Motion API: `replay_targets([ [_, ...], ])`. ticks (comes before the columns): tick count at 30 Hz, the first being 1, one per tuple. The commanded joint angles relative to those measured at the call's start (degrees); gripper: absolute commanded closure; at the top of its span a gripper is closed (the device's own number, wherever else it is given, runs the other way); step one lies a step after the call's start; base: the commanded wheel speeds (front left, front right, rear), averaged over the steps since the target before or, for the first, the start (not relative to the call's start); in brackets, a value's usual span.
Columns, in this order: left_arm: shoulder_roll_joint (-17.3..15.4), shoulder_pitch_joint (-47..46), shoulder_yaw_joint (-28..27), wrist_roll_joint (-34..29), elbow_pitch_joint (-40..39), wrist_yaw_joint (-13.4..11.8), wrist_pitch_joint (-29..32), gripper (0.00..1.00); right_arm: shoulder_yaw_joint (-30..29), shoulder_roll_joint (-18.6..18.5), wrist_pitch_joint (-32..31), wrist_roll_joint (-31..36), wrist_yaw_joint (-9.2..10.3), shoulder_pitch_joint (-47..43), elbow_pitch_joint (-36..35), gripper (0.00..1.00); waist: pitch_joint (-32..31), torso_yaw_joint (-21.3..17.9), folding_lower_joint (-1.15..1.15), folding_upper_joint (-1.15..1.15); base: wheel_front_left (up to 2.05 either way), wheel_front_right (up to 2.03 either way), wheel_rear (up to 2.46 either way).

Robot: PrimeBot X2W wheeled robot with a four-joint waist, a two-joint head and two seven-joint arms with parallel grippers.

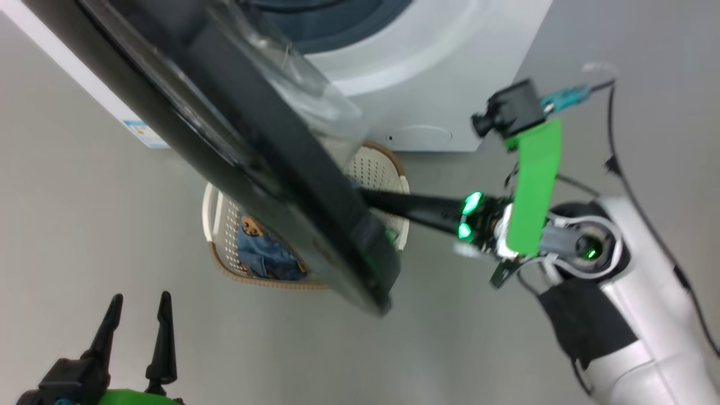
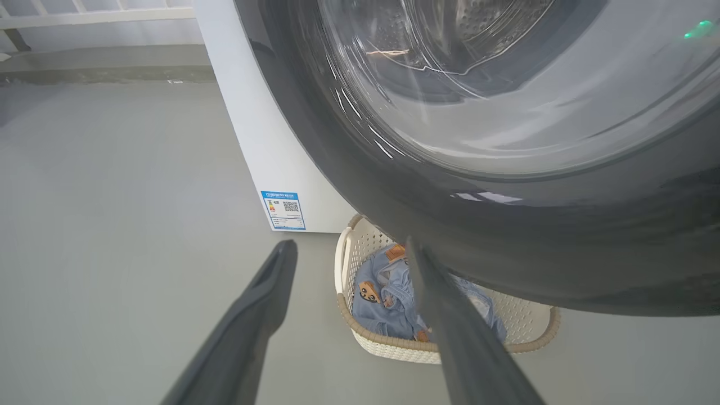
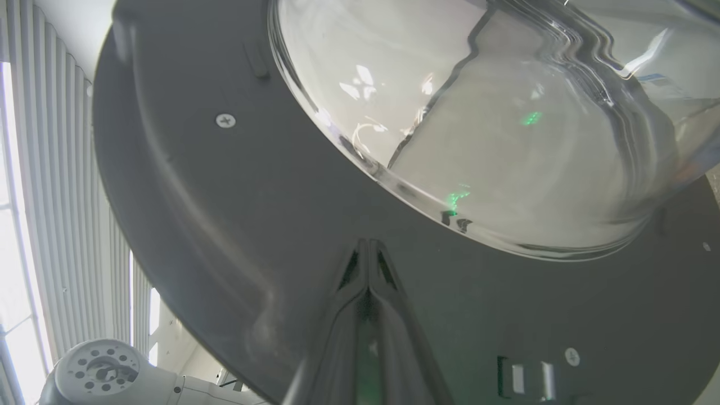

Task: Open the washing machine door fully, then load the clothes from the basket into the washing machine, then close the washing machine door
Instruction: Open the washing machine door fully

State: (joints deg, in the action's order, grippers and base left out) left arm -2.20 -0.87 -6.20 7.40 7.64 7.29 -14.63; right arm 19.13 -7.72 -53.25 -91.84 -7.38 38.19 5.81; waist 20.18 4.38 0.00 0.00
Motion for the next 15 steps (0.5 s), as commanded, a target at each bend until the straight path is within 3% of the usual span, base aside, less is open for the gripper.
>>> replay_targets([
  [1,-0.7,0.9,-1.5,1.0,-0.8,-0.7,-0.4,0.0,1.5,2.2,0.6,0.3,-0.11,-2.0,-1.8,1.0,-2.4,1.0,0.0,0.0,0.0,0.0,0.0],
  [15,-0.7,3.3,3.0,4.8,-0.5,-3.6,-0.4,0.0,7.8,4.8,7.3,0.0,-0.11,-8.8,1.1,1.0,-10.2,4.6,0.0,0.0,0.0,0.0,0.0],
])
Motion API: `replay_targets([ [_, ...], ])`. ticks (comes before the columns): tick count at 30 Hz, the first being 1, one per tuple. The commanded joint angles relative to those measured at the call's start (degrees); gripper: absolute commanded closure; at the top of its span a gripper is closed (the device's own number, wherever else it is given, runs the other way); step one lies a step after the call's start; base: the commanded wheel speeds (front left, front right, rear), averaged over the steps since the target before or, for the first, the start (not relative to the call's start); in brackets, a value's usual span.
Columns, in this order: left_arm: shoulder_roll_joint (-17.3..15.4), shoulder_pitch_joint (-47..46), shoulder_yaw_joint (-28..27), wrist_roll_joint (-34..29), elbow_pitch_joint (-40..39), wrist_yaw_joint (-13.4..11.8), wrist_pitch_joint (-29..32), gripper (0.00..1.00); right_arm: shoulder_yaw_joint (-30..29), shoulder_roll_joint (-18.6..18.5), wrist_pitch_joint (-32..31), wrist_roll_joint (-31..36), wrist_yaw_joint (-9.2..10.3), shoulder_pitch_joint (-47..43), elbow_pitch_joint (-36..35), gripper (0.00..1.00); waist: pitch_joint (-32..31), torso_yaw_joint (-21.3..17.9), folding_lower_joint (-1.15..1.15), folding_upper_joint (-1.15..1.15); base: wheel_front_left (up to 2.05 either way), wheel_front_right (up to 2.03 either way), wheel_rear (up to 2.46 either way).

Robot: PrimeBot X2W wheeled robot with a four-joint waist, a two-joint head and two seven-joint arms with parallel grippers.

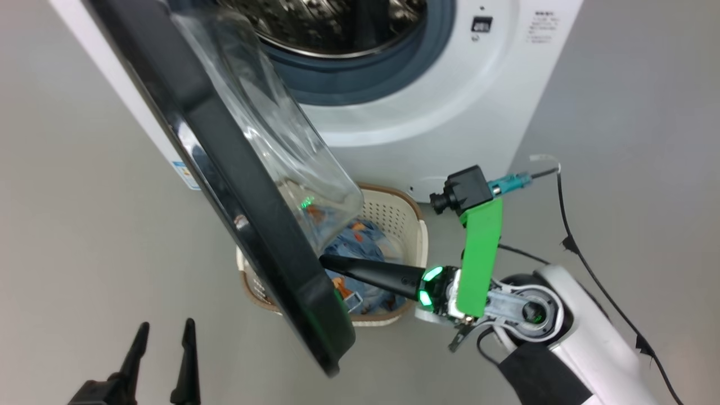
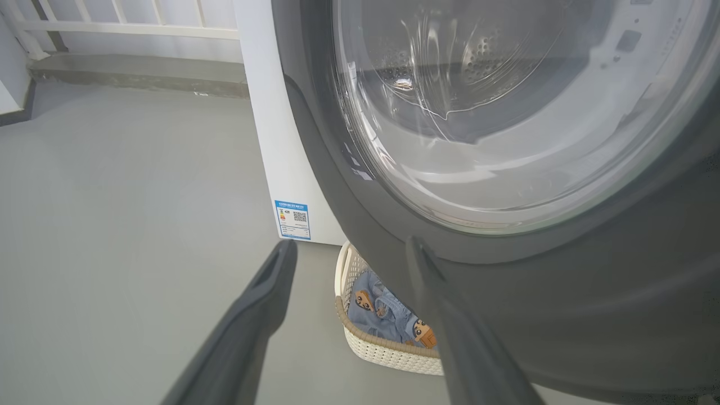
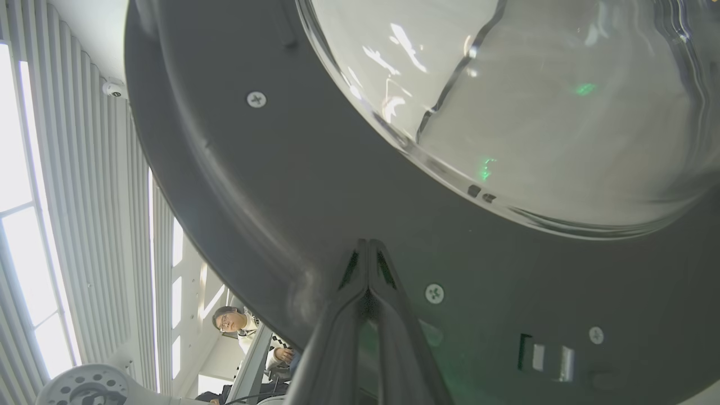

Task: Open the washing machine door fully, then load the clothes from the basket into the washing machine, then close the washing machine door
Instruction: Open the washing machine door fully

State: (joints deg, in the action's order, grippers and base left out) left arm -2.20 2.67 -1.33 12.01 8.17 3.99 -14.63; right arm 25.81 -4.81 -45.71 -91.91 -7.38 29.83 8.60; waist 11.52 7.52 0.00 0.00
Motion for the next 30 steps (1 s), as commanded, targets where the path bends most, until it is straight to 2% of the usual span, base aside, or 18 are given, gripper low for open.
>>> replay_targets([
  [1,-0.7,-0.1,-1.5,0.4,-1.1,-0.5,-0.4,0.0,1.6,1.9,0.8,-0.1,-0.11,-0.6,-1.5,1.0,-1.9,1.8,0.0,0.0,0.0,0.0,0.0],
  [15,-0.7,1.1,1.4,2.2,-1.4,-1.8,-0.4,0.0,11.2,1.9,12.2,-3.2,-0.11,0.5,0.9,1.0,-5.3,7.1,0.0,0.0,0.0,0.0,0.0],
  [30,-0.7,2.4,1.8,2.3,-1.5,-2.1,-0.4,0.0,16.4,1.9,17.5,-5.3,-0.11,0.8,2.0,1.0,-7.7,10.2,0.0,0.0,0.0,0.0,0.0],
])
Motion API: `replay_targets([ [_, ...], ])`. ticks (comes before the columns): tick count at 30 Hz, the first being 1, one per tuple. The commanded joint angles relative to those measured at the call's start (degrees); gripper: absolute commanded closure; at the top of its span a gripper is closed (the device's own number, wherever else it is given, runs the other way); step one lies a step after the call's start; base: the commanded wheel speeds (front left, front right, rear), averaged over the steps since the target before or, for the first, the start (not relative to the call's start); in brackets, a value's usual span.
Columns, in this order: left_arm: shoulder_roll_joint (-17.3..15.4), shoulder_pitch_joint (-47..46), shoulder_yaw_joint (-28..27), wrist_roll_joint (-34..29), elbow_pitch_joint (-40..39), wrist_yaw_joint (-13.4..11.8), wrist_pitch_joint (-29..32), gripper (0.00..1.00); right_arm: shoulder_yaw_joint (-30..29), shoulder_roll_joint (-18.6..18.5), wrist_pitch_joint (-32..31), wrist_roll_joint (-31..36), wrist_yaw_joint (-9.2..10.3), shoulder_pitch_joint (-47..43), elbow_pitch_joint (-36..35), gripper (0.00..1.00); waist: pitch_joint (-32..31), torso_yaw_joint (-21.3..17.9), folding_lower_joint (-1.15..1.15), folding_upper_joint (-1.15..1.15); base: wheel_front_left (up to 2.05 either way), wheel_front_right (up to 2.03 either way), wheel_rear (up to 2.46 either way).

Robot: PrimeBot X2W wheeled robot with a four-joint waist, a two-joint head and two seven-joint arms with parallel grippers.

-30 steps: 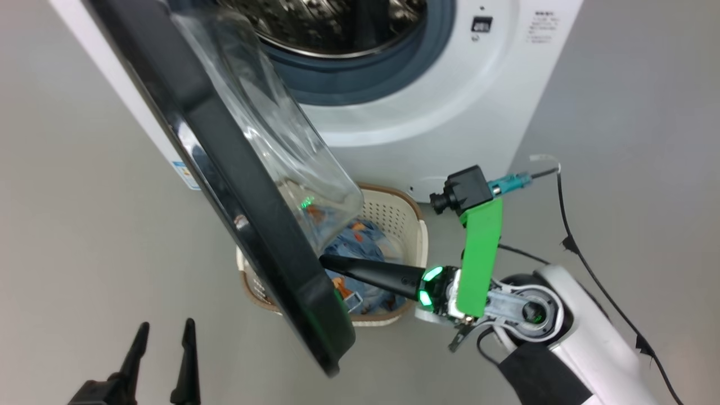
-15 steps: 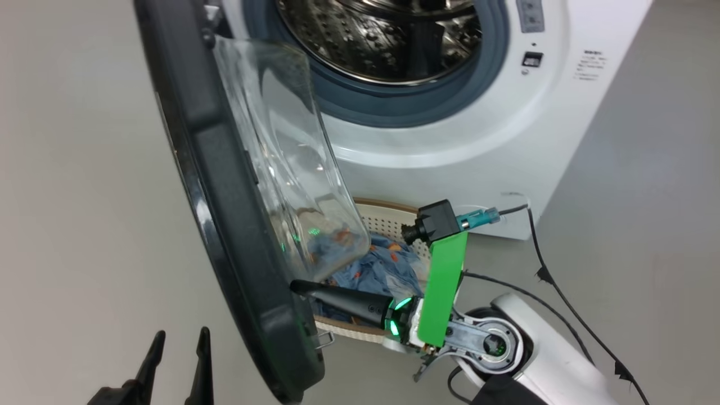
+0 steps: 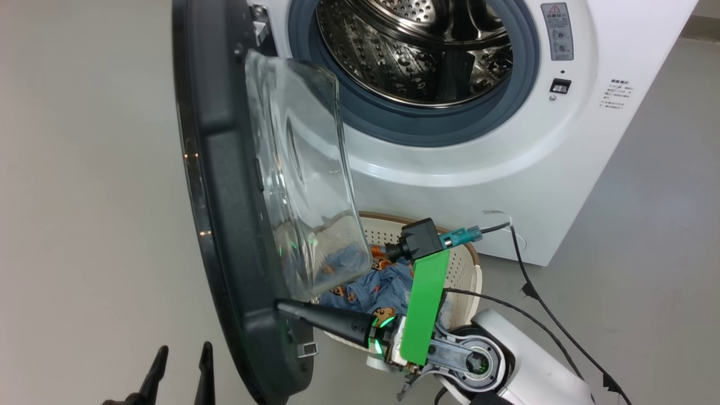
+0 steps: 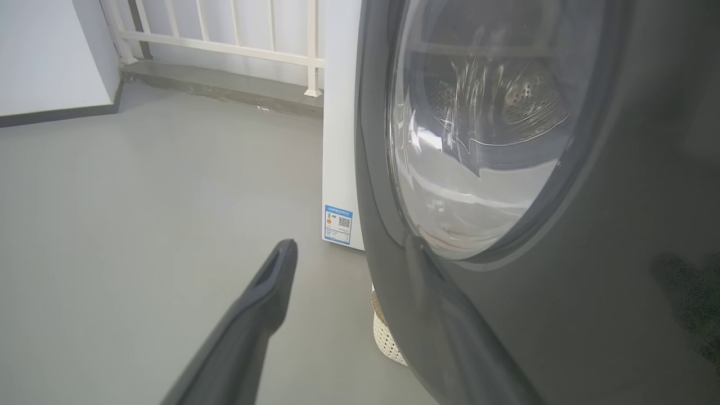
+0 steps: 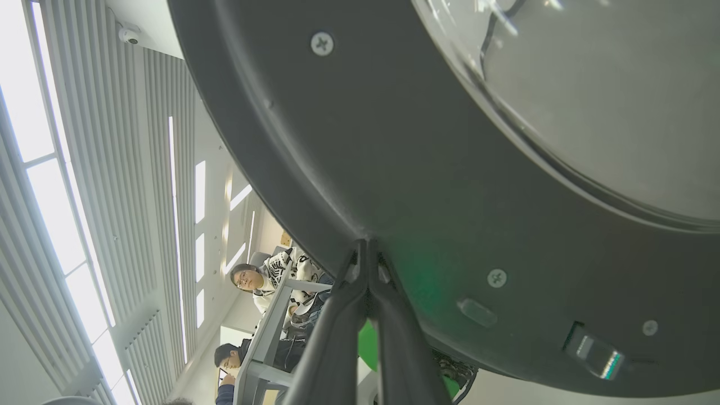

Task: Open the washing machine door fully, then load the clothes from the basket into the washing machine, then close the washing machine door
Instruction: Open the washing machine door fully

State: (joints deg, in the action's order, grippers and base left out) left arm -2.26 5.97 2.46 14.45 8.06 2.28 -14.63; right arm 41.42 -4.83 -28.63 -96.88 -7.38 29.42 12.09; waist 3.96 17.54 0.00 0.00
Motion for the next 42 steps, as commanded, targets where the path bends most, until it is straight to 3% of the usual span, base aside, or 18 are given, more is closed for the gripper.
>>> replay_targets([
  [1,-0.6,-0.9,-2.0,-0.1,-1.4,-0.4,-0.4,0.0,0.8,1.9,0.6,-0.3,-0.11,1.2,-1.5,1.0,-0.3,0.2,0.0,0.0,0.0,0.0,0.0],
  [6,-0.6,-0.9,-2.7,0.0,-1.5,-0.6,-0.4,0.0,0.8,1.9,2.4,1.5,-0.11,1.1,-2.0,1.0,-0.8,-0.3,0.0,0.0,0.0,0.0,0.0],
  [7,-0.6,-0.9,-2.9,0.0,-1.5,-0.6,-0.4,0.0,0.6,1.9,3.0,2.3,-0.11,0.9,-2.2,0.91,-1.0,-0.4,0.0,0.0,0.0,0.0,0.0],
  [8,-0.6,-0.8,-3.1,0.0,-1.5,-0.6,-0.4,0.0,0.5,1.9,3.4,3.4,-0.11,0.8,-2.4,0.66,-1.3,-0.7,0.0,0.0,0.0,0.0,0.0],
  [9,-0.6,-0.8,-3.1,0.0,-1.5,-0.6,-0.4,0.0,0.5,1.9,3.4,3.4,-0.11,0.8,-2.4,0.66,-1.3,-0.7,0.0,0.0,0.0,0.0,0.0],
  [11,-0.6,-0.8,-3.7,-0.1,-1.6,-0.7,-0.4,0.0,0.5,1.5,4.0,5.6,-0.11,0.1,-3.2,0.08,-1.7,-1.2,0.0,0.0,0.0,0.0,0.0],
  [12,-0.6,-0.7,-4.0,-0.1,-1.7,-0.7,-0.4,0.0,0.5,0.9,4.6,6.6,-0.11,-0.3,-3.9,0.0,-2.1,-1.6,0.0,0.0,0.0,0.0,0.0],
  [17,-0.6,0.0,-6.2,-0.4,-1.9,-0.7,-0.4,0.0,1.6,-3.8,11.5,12.9,-0.11,-1.9,-8.5,0.0,-3.5,-3.3,0.0,0.0,0.0,0.0,0.0],
  [22,-0.6,0.7,-8.3,-0.5,-2.5,-0.3,-0.4,0.0,6.7,-12.0,26.1,24.0,-0.11,-1.8,-11.2,0.0,-4.4,-5.4,0.0,0.0,0.0,0.0,0.0],
  [23,-0.6,1.1,-8.9,-0.9,-2.6,-0.3,-0.4,0.0,9.3,-15.3,34.1,28.8,-0.11,-1.6,-10.0,0.0,-4.7,-6.5,0.0,0.0,0.0,0.0,0.0],
  [24,-0.6,1.3,-9.2,-1.1,-2.6,-0.2,-0.4,0.0,10.5,-16.8,37.9,30.9,-0.11,-1.5,-8.8,0.0,-4.8,-7.0,0.0,0.0,0.0,0.0,0.0],
  [28,-0.6,2.0,-10.3,-1.3,-2.7,-0.5,-0.4,0.0,10.6,-20.9,43.4,38.1,-0.11,-2.7,-3.5,0.0,-5.2,-8.9,0.0,0.0,0.0,0.0,0.0],
  [32,-0.6,2.4,-11.1,-1.3,-2.9,-0.8,-0.4,0.0,-1.8,-20.7,43.6,46.6,-0.11,-8.7,-2.2,0.0,-5.2,-10.4,0.0,0.0,0.0,0.0,0.0],
  [37,-0.6,2.8,-11.7,-1.2,-3.0,-0.9,-0.4,0.0,-18.2,-17.2,43.6,53.5,-0.11,-19.5,-3.7,0.0,-5.4,-11.4,0.0,0.0,0.0,0.0,0.0],
  [42,-0.6,3.2,-12.2,-1.2,-3.0,-0.9,-0.4,0.0,-29.9,-12.6,43.6,59.7,-0.11,-28.6,-6.3,0.0,-5.2,-12.4,0.0,0.0,0.0,0.0,0.0],
])
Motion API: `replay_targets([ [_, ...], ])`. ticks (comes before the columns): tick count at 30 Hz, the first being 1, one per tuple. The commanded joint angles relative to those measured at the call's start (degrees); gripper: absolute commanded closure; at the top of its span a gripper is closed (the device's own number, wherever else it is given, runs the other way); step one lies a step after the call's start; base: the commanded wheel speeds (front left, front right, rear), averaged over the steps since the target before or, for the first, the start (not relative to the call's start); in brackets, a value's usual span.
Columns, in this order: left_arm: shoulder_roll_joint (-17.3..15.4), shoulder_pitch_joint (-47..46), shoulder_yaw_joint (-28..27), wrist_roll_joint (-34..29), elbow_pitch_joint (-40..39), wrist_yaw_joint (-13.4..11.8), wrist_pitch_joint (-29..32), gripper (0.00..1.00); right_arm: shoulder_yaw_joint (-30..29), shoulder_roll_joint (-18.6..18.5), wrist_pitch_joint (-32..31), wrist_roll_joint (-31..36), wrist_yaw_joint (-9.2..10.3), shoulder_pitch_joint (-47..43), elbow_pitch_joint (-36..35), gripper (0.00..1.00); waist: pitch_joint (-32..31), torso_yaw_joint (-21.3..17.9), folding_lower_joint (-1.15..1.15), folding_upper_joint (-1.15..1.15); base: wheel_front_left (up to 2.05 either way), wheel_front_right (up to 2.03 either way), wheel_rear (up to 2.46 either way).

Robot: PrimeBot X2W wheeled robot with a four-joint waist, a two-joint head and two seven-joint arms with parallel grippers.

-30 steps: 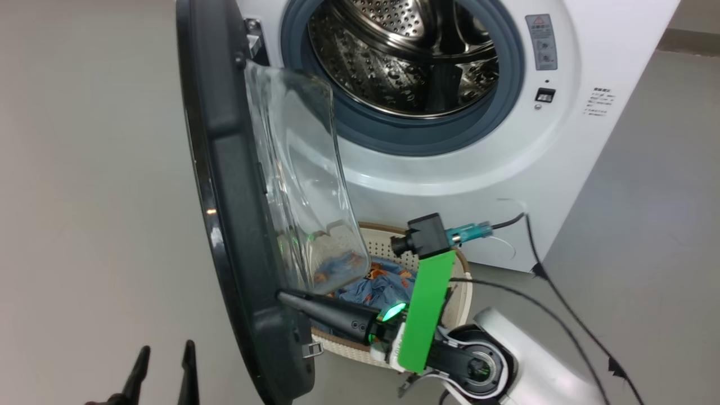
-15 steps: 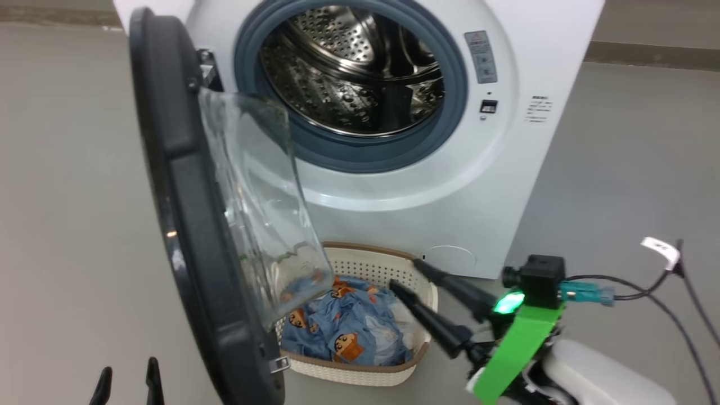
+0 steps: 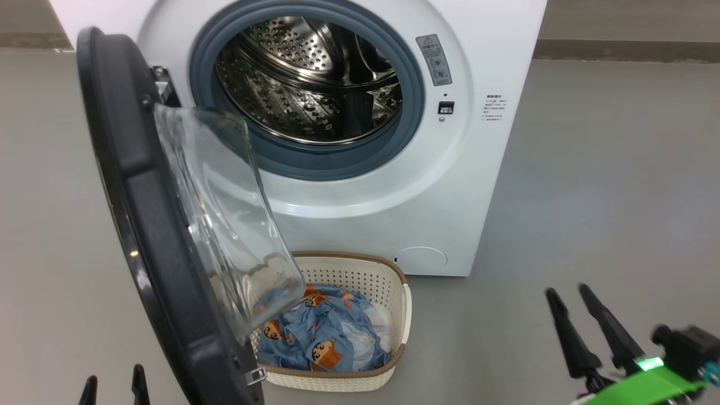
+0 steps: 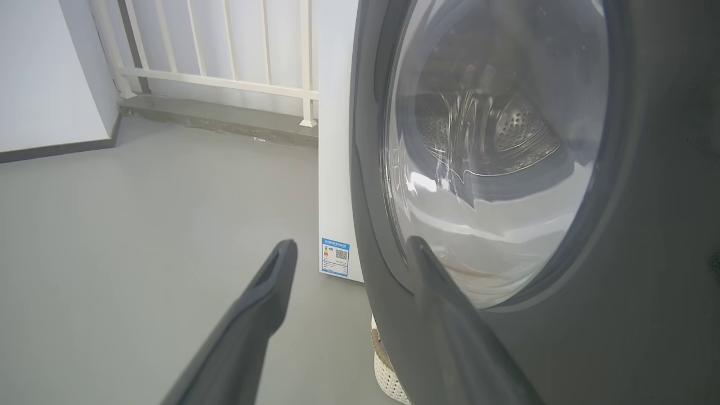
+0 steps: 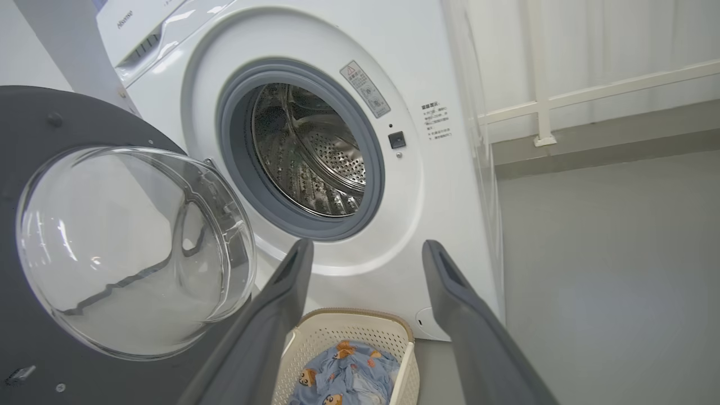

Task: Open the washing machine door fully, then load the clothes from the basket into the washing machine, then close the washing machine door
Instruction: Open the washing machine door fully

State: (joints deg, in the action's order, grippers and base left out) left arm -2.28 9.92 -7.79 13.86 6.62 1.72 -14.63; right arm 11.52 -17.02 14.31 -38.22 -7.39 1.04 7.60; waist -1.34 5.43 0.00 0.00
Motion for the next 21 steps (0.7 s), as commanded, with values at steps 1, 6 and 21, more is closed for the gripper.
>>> replay_targets([
  [1,-0.6,-0.6,-2.1,-0.6,-1.5,-0.4,-0.4,0.0,-1.9,0.7,0.7,2.0,-0.1,-1.7,-2.2,0.0,0.1,-0.4,0.0,0.0,0.0,0.0,0.0],
  [6,-0.6,-0.2,-2.4,-0.4,-1.5,-0.3,-0.4,0.0,-9.0,4.5,0.7,8.3,-0.1,-6.8,-4.2,0.0,0.2,-1.2,0.0,0.0,0.0,0.0,0.0],
  [21,-0.6,0.7,-2.3,0.3,-1.4,-0.7,-0.4,0.0,-20.4,9.7,0.7,24.6,-0.1,-11.6,-5.7,0.0,-0.4,-1.7,0.0,0.0,0.0,0.0,0.0],
])
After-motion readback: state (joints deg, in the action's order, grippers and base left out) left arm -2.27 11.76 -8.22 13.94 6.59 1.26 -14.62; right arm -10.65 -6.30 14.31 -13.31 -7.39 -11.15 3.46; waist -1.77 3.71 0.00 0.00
